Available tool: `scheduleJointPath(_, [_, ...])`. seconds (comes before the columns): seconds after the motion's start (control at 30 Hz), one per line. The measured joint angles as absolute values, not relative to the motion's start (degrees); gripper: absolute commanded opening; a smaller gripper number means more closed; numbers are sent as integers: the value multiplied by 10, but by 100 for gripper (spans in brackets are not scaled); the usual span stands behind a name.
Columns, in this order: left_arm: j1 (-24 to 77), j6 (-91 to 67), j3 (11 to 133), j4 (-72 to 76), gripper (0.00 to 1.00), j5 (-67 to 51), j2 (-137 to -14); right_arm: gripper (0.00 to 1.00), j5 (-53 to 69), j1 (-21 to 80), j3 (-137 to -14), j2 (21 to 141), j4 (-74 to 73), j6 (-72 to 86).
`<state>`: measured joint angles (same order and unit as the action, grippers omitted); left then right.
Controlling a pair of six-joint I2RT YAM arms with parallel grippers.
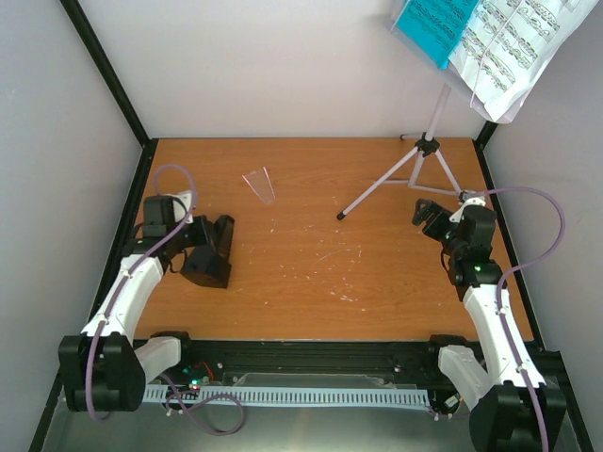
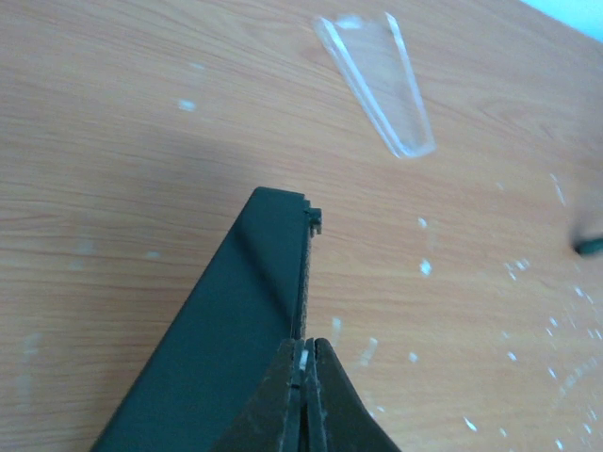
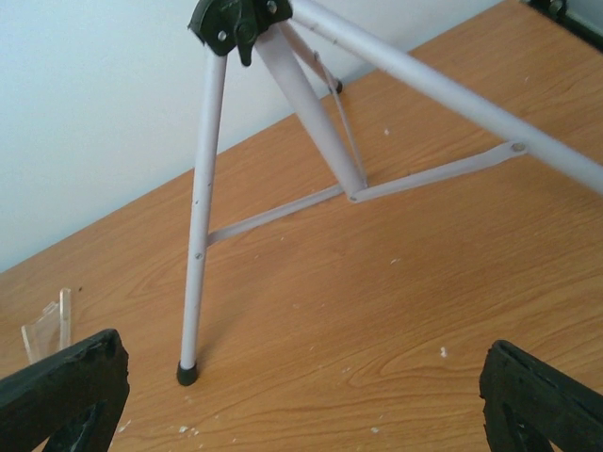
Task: Pack up the instrument practice props
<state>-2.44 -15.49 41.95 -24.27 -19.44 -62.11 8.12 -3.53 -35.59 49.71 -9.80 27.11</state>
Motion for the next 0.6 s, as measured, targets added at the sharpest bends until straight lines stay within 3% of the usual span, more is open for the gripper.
scheduleJointPath(0.4, [167,-157,420,-132,0,-253,-621,100,322,-30,-364,563,-118,323])
scheduleJointPath(0.6, [225,-157,418,-56,0,-281,-627,100,370,53,-345,575,-92,392])
